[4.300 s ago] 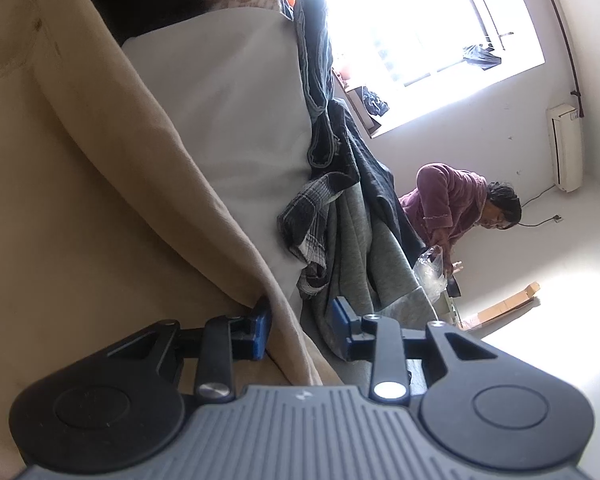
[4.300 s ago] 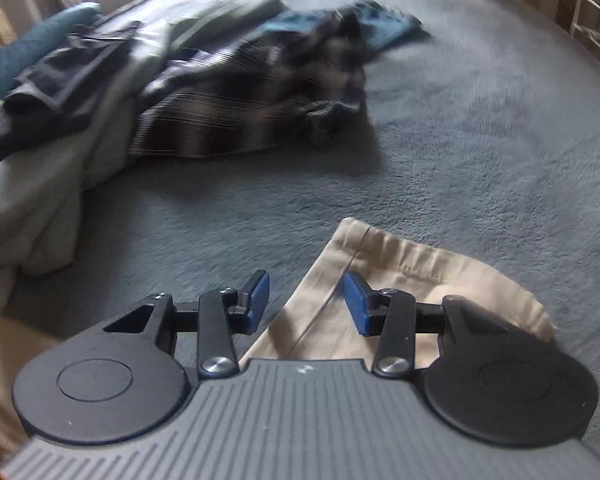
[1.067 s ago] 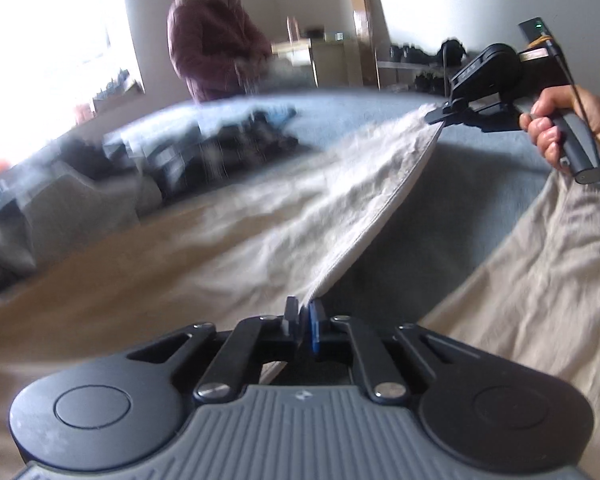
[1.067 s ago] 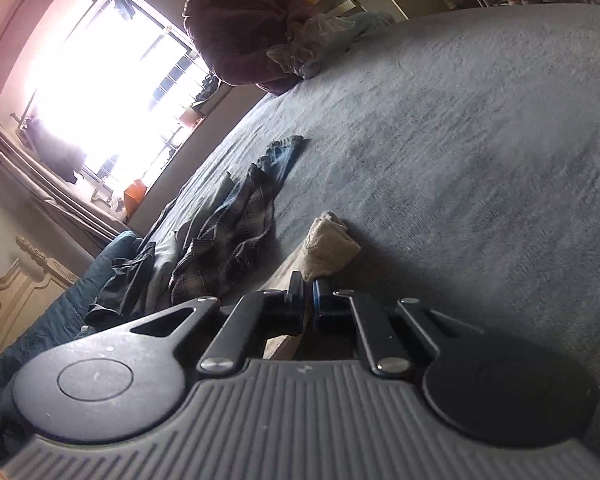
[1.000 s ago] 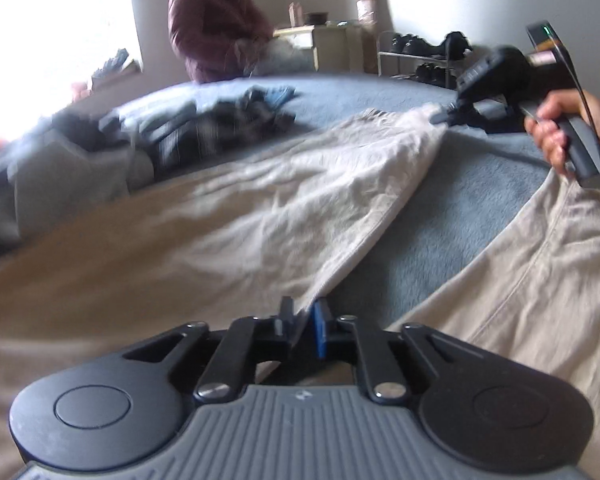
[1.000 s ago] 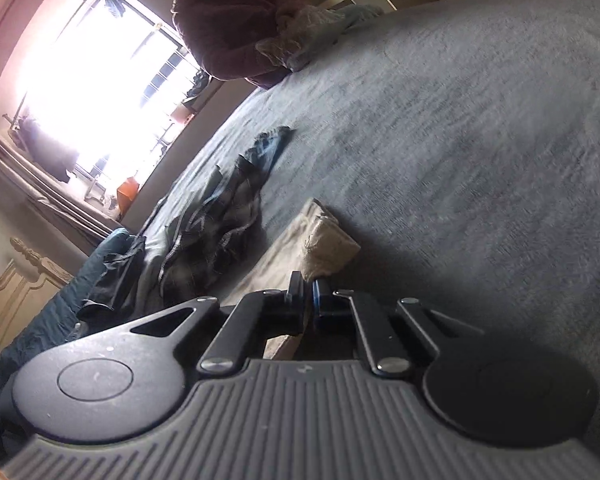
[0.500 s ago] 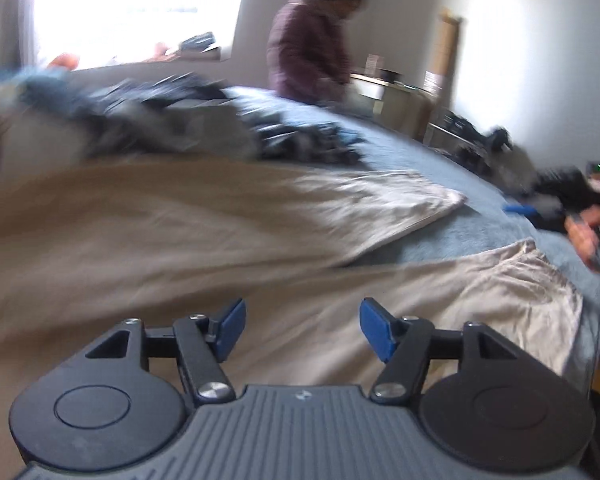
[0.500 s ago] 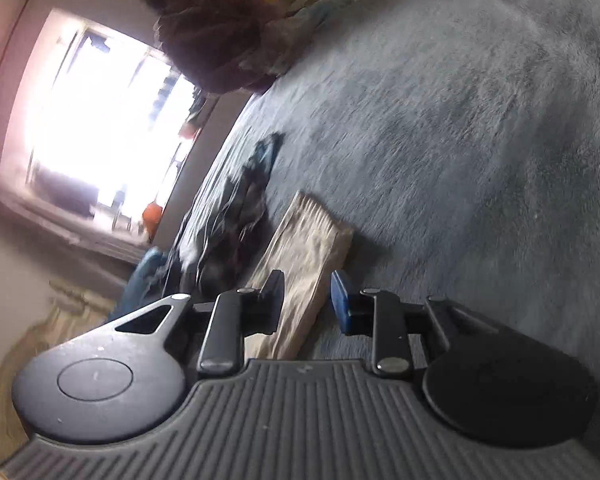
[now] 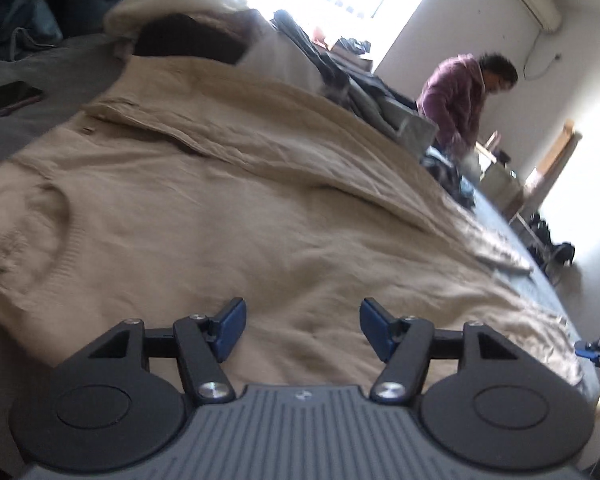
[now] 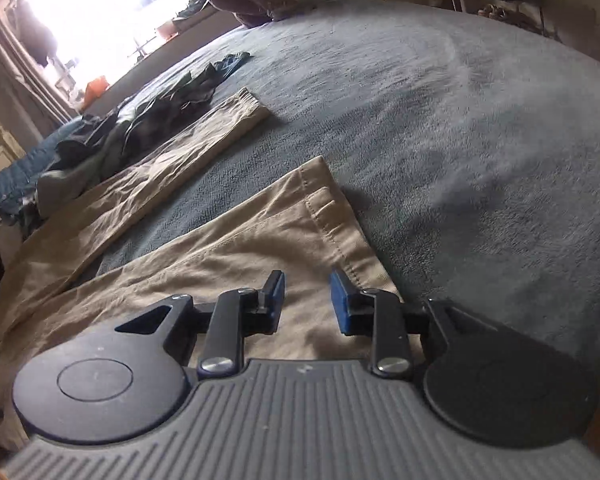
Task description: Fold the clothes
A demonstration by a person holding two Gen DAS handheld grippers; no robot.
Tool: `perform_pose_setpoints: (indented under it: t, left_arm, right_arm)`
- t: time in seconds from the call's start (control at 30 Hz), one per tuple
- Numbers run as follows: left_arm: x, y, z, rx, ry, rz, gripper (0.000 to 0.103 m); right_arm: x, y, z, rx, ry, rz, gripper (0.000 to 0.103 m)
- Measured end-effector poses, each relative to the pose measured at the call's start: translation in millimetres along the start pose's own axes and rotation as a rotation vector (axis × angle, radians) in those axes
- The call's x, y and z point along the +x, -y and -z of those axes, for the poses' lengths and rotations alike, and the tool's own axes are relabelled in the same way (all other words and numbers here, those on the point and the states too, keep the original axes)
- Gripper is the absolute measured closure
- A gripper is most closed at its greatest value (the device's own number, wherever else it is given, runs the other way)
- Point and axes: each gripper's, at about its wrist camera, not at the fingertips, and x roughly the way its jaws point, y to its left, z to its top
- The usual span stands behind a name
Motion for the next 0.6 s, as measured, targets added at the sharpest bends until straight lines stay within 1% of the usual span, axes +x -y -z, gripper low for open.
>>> perform_pose_setpoints:
  t: [0.03,0.1,0.17,0.27,0.3,0.33,0.4,0.47,0.5,0.53,0.57,0.6]
  left_arm:
    - [-2.5,-2.6,-3.6,-0.01,0.008,0.004,0.038]
    - [-5.5,-5.9,-16.1,-0.015,0.042,0.001,0.037]
    - [-5.7,-5.5,-31.1,0.004,0.085,-0.014,0.036]
    - [-3.5,-3.3,-66.1,0.029,0.158,-0.03,0.033]
    - [-0.5,-3.7,-79.5,0.032,0.169,-0.04,0.028]
    - [4.9,-6.9,-94.7,0.006,0.168,-0.054,0.024]
    - [23.1,-18.4,-126.1,-0.125,0.129,-0.064,0.024]
    - [42.4,-35.9,-153.0,-0.301,0.101,-0.018,0.024]
    - [52.4,-42.2,-165.7,-0.36,0.1,-0.001,0.024]
    - [62.4,-48.5,-178.3,-0.419,0.099,0.017,0.024]
    - [73.2,-53.0,-190.7,-0.461,0.094,0.025,0.024]
    - [84.7,-57.0,-204.7,-0.511,0.084,0.014,0.024]
  right_arm:
    - [-4.7,-11.0,-0.4,-0.052,0.001,0.014,0.077]
    - [-8.1,-37.4,-3.2,-0.143,0.006,0.01,0.076]
    - [-5.0,-67.3,-7.1,-0.2,0.012,-0.041,0.074]
    - [9.2,-118.5,-13.9,-0.28,0.014,-0.119,0.072]
    - [15.8,-137.1,-16.2,-0.315,0.012,-0.137,0.072]
    - [21.8,-155.6,-17.6,-0.35,0.01,-0.155,0.071]
    - [34.8,-187.0,-22.3,-0.381,0.006,-0.195,0.069]
    - [48.5,-212.1,-29.1,-0.371,-0.007,-0.238,0.064]
    - [55.5,-221.2,-33.6,-0.351,-0.015,-0.262,0.061]
    - [60.6,-228.9,-37.8,-0.331,-0.024,-0.285,0.061]
    - [68.4,-236.2,-43.2,-0.318,-0.034,-0.304,0.061]
    - [75.4,-241.8,-48.5,-0.308,-0.043,-0.32,0.061]
